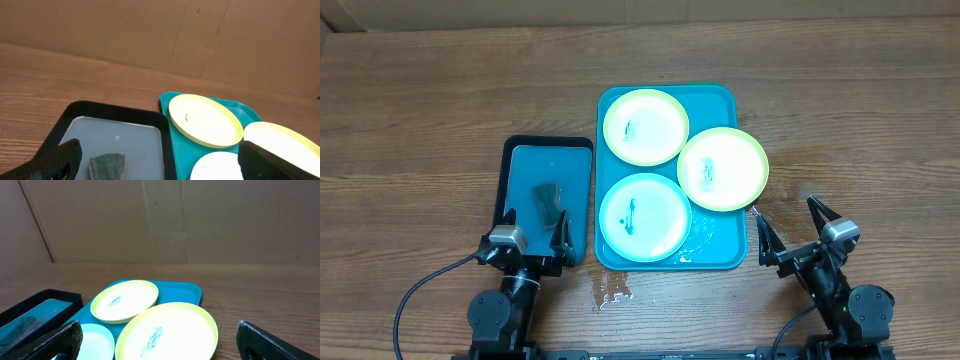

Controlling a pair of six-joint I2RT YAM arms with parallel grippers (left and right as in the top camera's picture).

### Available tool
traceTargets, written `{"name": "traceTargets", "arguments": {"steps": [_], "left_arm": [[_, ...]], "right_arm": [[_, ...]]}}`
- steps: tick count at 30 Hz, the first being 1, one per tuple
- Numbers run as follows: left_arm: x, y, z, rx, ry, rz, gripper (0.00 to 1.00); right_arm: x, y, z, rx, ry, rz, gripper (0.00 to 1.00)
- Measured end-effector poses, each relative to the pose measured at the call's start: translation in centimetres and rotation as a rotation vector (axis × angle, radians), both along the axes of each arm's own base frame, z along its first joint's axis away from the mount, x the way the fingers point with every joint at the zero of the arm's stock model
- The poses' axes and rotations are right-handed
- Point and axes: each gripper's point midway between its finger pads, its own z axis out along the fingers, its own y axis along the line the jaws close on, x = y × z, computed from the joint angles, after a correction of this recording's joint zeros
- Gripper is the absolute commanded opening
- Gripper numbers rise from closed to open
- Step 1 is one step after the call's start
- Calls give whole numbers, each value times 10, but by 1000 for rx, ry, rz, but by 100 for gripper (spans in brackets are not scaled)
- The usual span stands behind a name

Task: Clean dirty plates on tray and stack at the side
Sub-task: 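Move both arms from rest toward the sponge and the plates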

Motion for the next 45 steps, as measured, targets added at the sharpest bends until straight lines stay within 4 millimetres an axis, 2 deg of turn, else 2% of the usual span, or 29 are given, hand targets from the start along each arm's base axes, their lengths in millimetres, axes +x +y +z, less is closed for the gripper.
{"name": "traceTargets", "arguments": {"steps": [16,21,26,28,31,34,36,38,42,45], "left_arm": [[1,4,3,-3,-12,23,100],[1,3,2,-75,3,20,100],[-1,-8,18,-165,-46,-42,100],[-2,-14,28,-191,-76,-82,100],[-6,-19,31,-214,-42,-108,100],[-12,-19,45,-221,13,-104,100],[-16,-19,65,-215,42,-101,100],[-17,-19,87,-207,62,-99,100],[-11,-23,114,-168,236,-107,100],[-4,-25,115,-141,427,-111,100]], "right_arm": [[0,0,0,0,0,0,100],[-1,3,0,0,0,19,100],[-4,10,3,47,7,65,100],[-6,12,18,146,-14,83,100],[-10,15,41,262,-58,121,100],[-14,18,49,320,-26,148,100],[-17,19,57,321,2,151,100],[-22,20,75,297,25,151,100],[-30,20,111,214,124,132,100],[-31,17,113,165,326,93,100]]}}
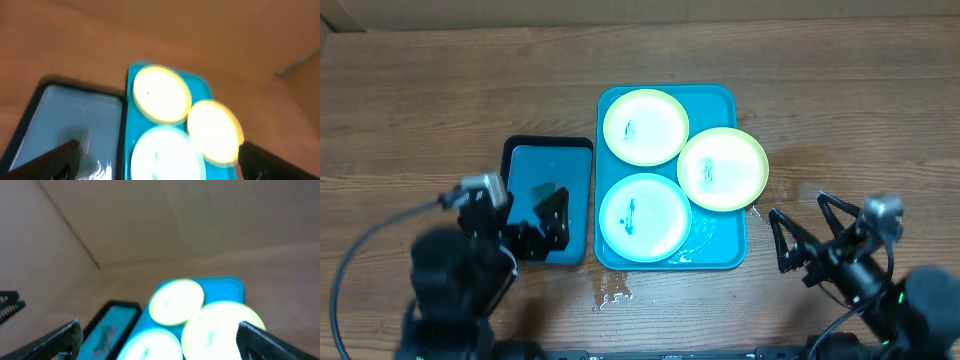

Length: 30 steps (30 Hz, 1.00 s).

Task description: Clean dirty plates on tray and stack at the side

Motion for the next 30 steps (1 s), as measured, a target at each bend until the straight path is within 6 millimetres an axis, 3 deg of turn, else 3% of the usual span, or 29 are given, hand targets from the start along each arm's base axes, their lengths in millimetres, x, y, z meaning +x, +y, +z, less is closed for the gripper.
{"name": "traceTargets", "arguments": {"steps": [5,7,12,17,23,28,30], "left_arm": [[12,-1,-5,93,234,-65,100],[17,-1,-7,118,289,-88,100],[24,-6,-14,119,377,-128,100],[18,-11,-28,95,461,-160,100],[15,-11,-33,91,492,-163,100],[2,-4,-43,100,575,-116,100],[-2,2,-49,106,616,-74,94]], "right_arm": [[3,-2,-15,-77,316,11,100],[15,-1,-25,-91,414,20,100],[34,11,-64,-67,621,94,100],[44,40,-89,-53,734,212,100],[38,77,-148,-292,892,187,100],[53,93,-177,-376,906,111,91],[57,92,-185,-384,921,85,88]]}}
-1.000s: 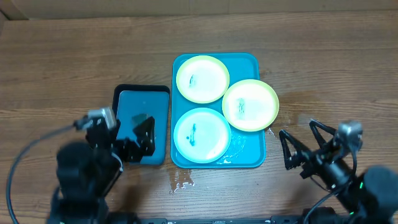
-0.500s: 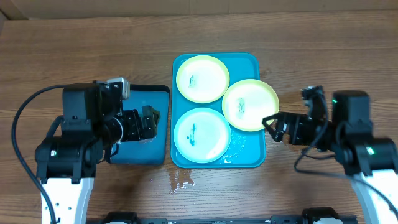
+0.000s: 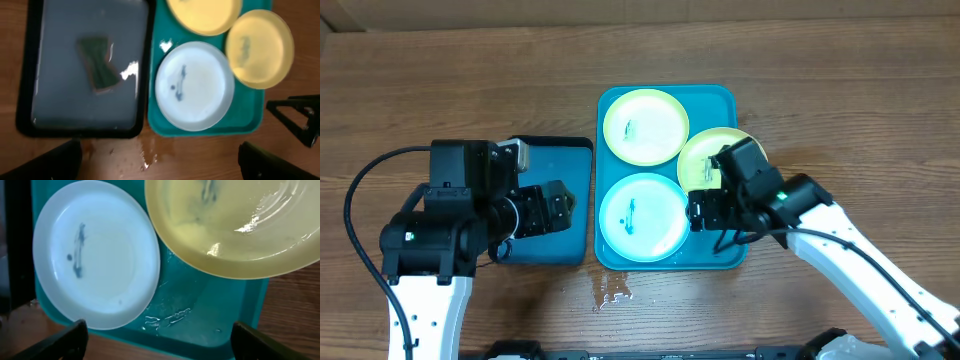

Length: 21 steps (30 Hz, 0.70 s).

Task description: Clean dirty plates on tray and stack at the side

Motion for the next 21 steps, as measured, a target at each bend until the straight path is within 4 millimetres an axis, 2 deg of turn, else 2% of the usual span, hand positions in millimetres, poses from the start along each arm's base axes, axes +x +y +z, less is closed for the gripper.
{"name": "traceTargets", "arguments": {"steps": [4,6,8,12,17,18,19,20,21], "left_arm": [[0,15,-27,56,99,104,82],[2,20,-52,78,163,144,73],[6,23,-78,96,220,160,69],[27,27,-131,118,315,192,45],[48,29,-178,141,386,199,43],[50,30,-187,147,403,199,36],[51,31,-196,155,420,199,18],[52,32,-203,163,432,199,8],[53,32,-211,169,447,204,4]], "right_arm": [[1,-2,-17,-34,46,-20,79],[0,-2,-21,-38,63,-25,77],[-1,-2,-22,-40,70,-26,75],[-5,-2,-23,-39,87,-24,74],[-8,-2,-23,-40,96,-19,72],[-9,-2,-23,-41,100,-19,72],[-10,-3,-24,-44,104,-19,72],[-11,-3,-24,-46,107,-19,72],[-11,-4,-24,-48,111,-19,72]]}}
